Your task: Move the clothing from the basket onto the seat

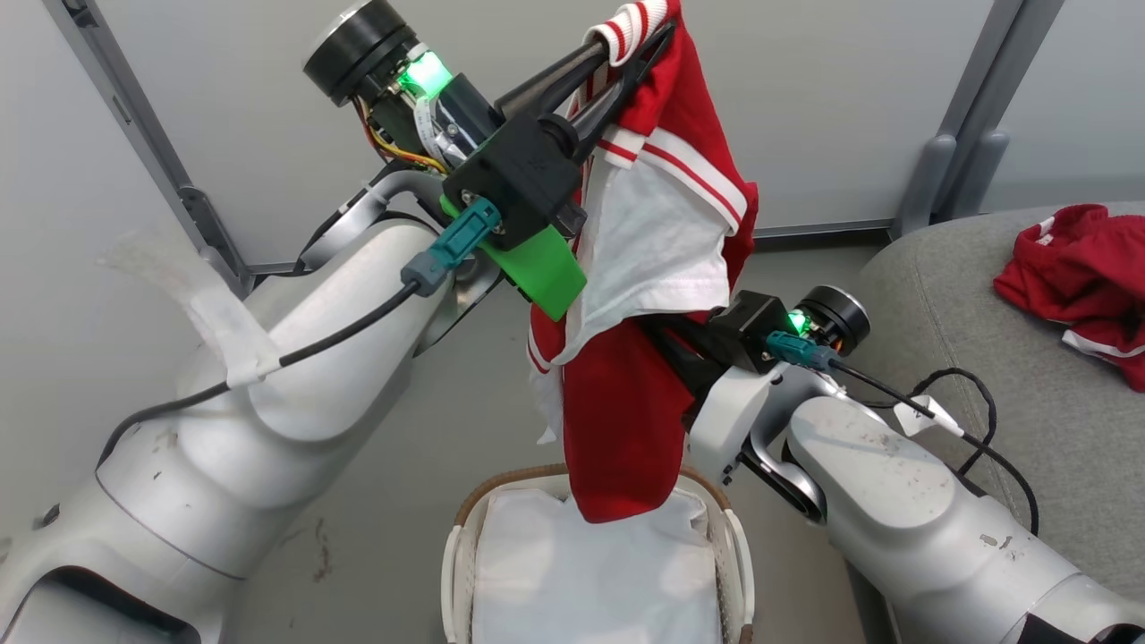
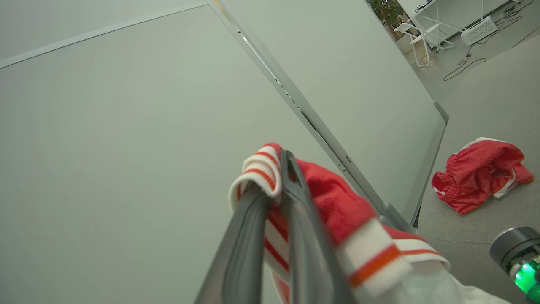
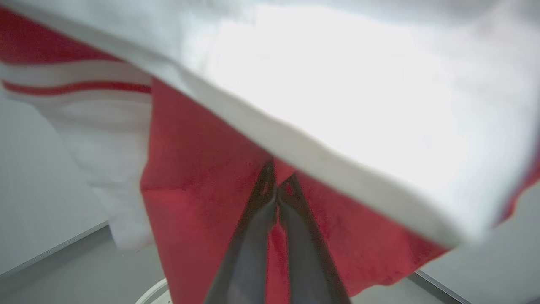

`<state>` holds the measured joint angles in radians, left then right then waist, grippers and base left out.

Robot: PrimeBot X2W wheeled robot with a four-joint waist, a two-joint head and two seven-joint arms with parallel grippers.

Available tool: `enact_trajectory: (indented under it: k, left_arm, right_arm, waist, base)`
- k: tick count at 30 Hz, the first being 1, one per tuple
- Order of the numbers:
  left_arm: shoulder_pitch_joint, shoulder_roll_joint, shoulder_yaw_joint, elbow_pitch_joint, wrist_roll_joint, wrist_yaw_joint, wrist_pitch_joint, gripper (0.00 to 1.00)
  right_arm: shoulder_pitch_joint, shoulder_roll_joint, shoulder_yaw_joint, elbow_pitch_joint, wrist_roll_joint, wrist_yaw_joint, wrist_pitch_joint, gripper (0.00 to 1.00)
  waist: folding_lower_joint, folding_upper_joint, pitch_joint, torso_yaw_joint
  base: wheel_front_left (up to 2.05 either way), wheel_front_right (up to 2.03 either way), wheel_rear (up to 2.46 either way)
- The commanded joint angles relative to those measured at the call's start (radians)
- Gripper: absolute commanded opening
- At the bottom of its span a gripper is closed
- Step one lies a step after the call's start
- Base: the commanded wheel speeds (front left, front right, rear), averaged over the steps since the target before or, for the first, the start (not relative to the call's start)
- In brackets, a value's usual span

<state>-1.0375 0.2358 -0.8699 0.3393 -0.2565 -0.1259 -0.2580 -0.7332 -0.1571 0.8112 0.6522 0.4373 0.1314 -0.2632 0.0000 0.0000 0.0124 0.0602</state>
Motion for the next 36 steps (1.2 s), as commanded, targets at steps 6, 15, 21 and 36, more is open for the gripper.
enact_trajectory:
  k: [6,15,21,36]
  left_arm:
    - [0.038,0.022,0.014,0.049,-0.028,0.009,-0.005,0.00]
    - [0.106,0.020,0.027,0.085,-0.081,0.012,-0.007,1.00]
    - [0.212,0.016,0.061,0.084,-0.121,0.032,-0.007,1.00]
    - [0.595,-0.095,0.219,0.034,-0.110,0.047,-0.007,1.00]
  right_arm:
    - [0.045,-0.001,-0.065,-0.063,-0.040,-0.001,-0.002,0.00]
    - [0.100,0.019,-0.187,-0.155,-0.112,-0.001,-0.002,0.00]
    - [0.138,0.033,-0.265,-0.216,-0.158,-0.001,-0.002,0.00]
    - [0.222,0.040,-0.398,-0.344,-0.223,-0.001,-0.002,0.00]
  waist:
    - [0.0000,0.0000,0.006,-0.012]
    - [0.0000,0.0000,0.013,-0.025]
    - [0.0000,0.0000,0.018,-0.028]
    - [0.0000,0.0000,0.032,-0.046]
  base:
    - [0.00,0.00,0.00]
    - [0.00,0.00,0.00]
    - [0.00,0.00,0.00]
    - [0.00,0.00,0.00]
